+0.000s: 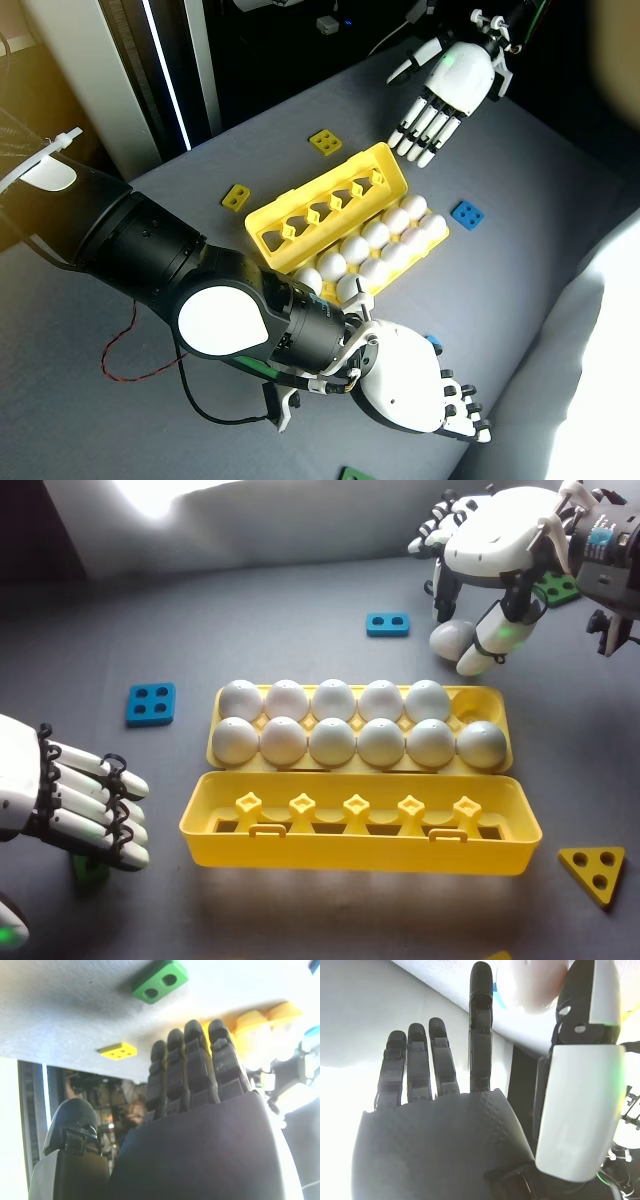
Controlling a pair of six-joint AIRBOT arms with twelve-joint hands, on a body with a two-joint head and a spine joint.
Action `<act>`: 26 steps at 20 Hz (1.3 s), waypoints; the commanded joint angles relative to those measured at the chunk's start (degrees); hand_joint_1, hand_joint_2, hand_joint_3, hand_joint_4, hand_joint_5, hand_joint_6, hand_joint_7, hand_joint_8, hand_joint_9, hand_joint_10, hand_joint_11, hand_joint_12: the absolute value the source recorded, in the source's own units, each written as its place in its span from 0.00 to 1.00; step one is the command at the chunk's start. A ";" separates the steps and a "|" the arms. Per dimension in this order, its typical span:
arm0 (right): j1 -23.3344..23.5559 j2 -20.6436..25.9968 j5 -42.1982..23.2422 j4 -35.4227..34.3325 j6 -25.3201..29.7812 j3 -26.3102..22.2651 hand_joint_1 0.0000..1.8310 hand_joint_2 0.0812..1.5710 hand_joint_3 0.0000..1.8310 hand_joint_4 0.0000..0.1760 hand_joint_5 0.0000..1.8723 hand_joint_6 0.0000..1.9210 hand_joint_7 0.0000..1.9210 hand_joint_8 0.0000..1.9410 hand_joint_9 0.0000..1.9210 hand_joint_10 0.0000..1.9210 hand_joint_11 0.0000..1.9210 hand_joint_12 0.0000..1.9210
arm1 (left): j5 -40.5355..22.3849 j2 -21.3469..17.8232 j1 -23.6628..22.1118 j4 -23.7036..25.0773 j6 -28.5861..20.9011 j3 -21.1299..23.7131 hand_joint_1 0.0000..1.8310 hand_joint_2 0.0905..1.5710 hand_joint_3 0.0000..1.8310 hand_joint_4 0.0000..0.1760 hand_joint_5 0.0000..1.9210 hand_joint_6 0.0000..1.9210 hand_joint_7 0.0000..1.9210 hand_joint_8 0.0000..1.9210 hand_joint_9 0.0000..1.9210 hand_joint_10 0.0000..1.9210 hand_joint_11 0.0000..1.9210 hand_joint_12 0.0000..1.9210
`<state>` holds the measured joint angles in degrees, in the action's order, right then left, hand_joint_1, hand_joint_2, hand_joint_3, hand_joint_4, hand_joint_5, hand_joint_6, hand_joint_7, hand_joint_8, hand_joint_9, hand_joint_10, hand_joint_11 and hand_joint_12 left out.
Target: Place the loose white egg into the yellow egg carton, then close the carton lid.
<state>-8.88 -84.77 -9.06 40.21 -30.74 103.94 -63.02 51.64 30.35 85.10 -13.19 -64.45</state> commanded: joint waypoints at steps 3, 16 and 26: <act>0.15 0.65 -3.84 -0.86 -0.20 0.38 0.42 0.51 0.00 0.82 0.51 0.01 0.09 0.01 0.06 0.01 0.00 0.00 | -2.73 -0.61 -0.45 -3.07 -0.25 -0.36 0.00 0.77 0.00 0.00 0.10 0.00 0.12 0.00 0.10 0.00 0.02 0.04; 0.15 0.67 -3.84 -0.87 -0.15 0.37 0.58 0.63 0.00 0.99 0.63 0.32 0.11 0.00 0.06 0.00 0.00 0.00 | -2.40 -0.61 -0.75 -3.06 -0.45 -0.12 0.00 0.78 0.00 0.00 0.11 0.00 0.13 0.00 0.11 0.00 0.03 0.06; 0.12 5.25 -4.45 -0.87 3.46 -4.09 0.58 0.63 0.00 1.00 0.62 0.35 0.12 0.00 0.10 0.00 0.00 0.00 | -2.01 -0.76 -0.69 -2.84 -0.45 0.46 0.00 0.78 0.00 0.00 0.11 0.00 0.13 0.00 0.11 0.00 0.02 0.06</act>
<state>-8.88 -80.47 -9.34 40.07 -27.35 99.50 -62.26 51.64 29.98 85.62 -13.39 -63.79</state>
